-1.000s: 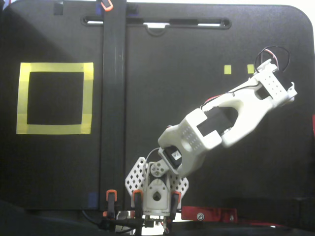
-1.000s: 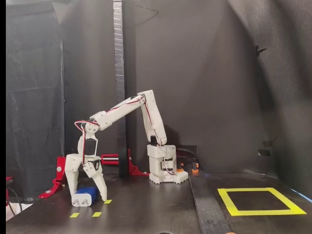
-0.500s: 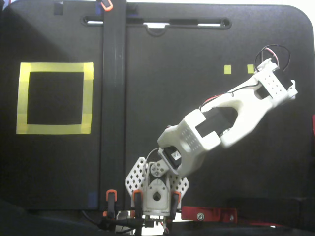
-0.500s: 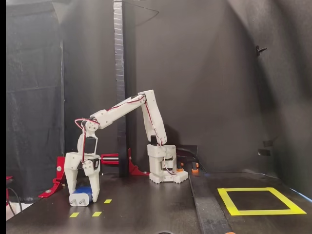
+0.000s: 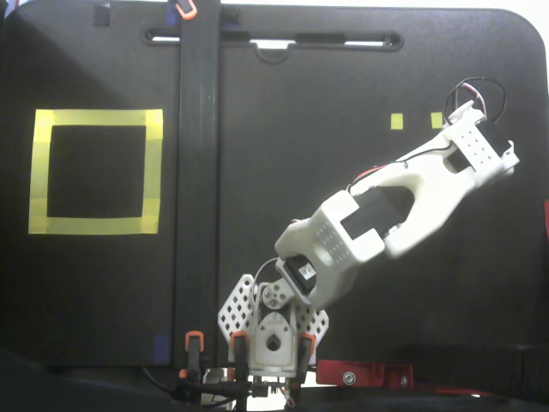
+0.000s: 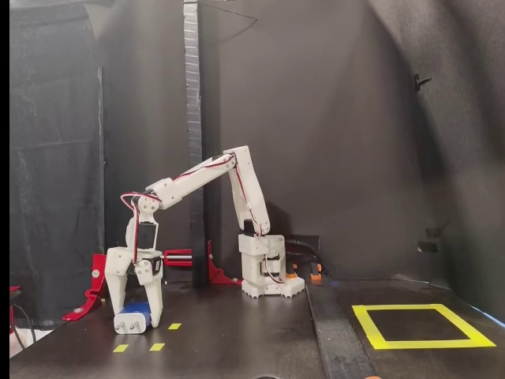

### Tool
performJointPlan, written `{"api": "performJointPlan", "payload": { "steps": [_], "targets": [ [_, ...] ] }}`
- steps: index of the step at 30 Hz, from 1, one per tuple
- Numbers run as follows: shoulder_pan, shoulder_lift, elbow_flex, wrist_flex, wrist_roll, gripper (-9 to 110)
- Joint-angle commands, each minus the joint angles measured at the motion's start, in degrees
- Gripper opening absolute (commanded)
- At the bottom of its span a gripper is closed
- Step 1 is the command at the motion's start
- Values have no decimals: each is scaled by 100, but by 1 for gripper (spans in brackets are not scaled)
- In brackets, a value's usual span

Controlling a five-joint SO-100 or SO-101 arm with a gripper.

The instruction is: Grasp the block and place it in the designated area.

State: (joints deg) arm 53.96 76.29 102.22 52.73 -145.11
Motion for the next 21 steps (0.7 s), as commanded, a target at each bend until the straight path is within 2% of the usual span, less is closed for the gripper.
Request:
{"api": "performJointPlan", "payload": {
  "steps": [1,21],
  "targets": [
    [-18,167,-141,264,-35,15],
    [-193,870,-1134,1837,114,15]
  ]
}}
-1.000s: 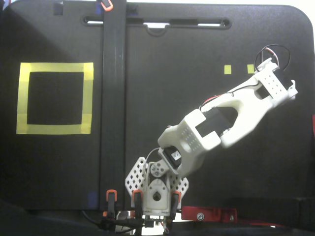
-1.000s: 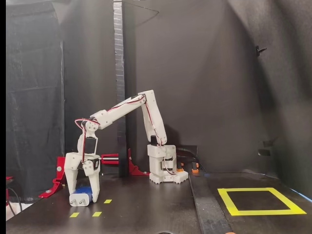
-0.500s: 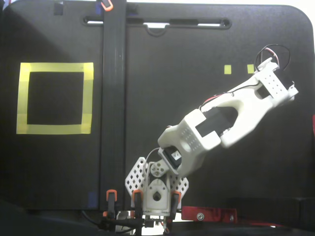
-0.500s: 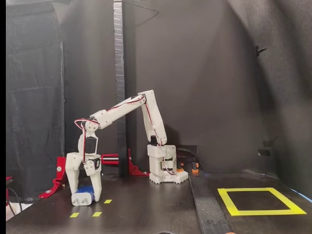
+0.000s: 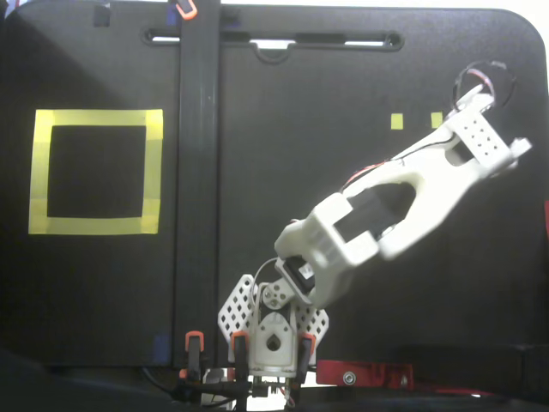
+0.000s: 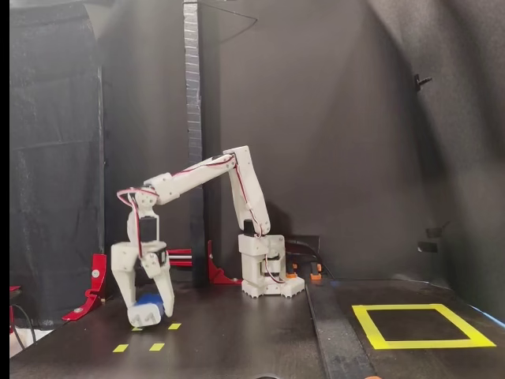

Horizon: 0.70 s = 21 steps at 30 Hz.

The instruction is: Grasp the block and place it in the designated area.

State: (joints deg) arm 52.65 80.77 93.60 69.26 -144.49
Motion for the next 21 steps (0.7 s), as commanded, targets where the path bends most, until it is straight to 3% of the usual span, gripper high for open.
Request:
{"api": "performJointPlan", "payload": {
  "steps": [1,21],
  "targets": [
    [-70,492,-272,264,70,15],
    [-264,1600,-299,1090,483,15]
  ]
}}
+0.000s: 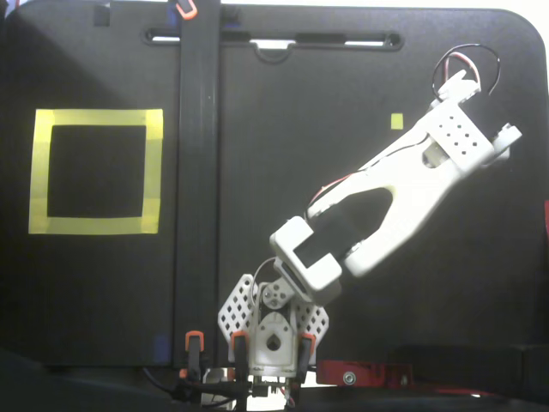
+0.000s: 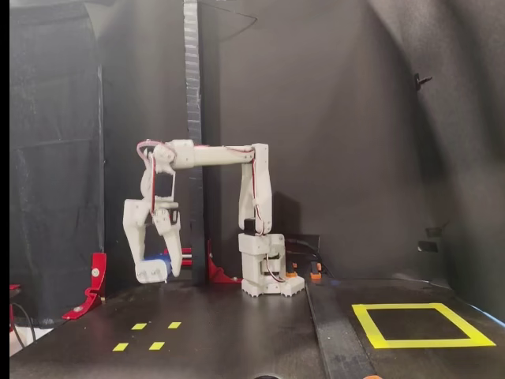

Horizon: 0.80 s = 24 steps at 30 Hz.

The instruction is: Grasp the block and place it in the designated area.

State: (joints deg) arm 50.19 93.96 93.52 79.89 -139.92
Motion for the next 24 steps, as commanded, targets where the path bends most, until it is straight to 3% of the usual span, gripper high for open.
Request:
{"api": "performJointPlan", "payload": {
  "steps": [1,9,24],
  "targets": [
    [-18,281,-290,26,35,15],
    [-220,264,-281,35,264,15],
    [-2391,70,-255,26,2839,15]
  ]
}}
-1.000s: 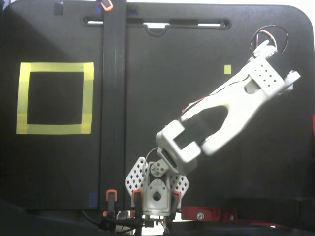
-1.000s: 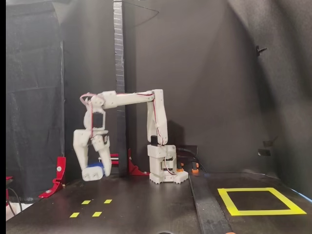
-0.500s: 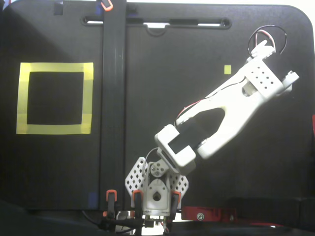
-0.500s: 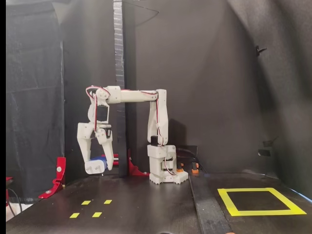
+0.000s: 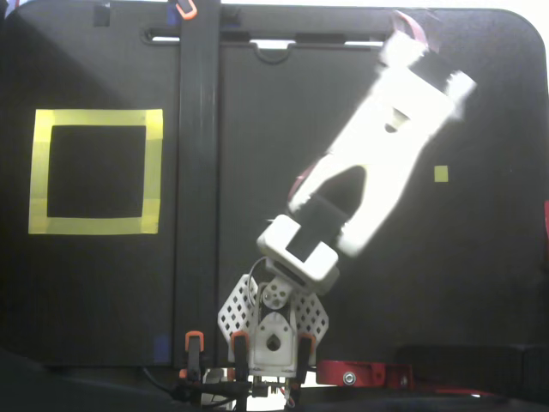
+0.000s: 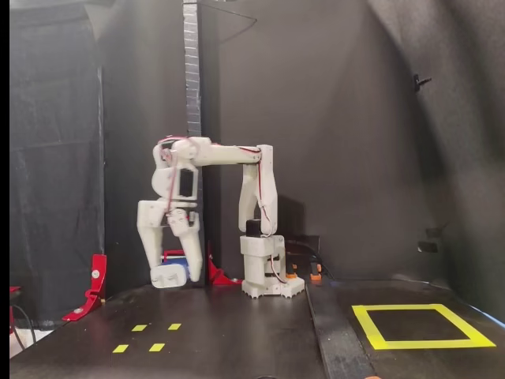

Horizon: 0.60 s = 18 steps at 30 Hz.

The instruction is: Grasp the block and place it in the designated area.

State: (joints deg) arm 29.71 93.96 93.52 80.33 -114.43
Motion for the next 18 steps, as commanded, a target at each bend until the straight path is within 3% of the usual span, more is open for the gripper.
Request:
{"api": "performJointPlan", "payload": {
  "steps": [1,18],
  "targets": [
    [-527,53,-255,-18,501,15],
    [-3305,-211,-246,-193,3261,15]
  ]
}}
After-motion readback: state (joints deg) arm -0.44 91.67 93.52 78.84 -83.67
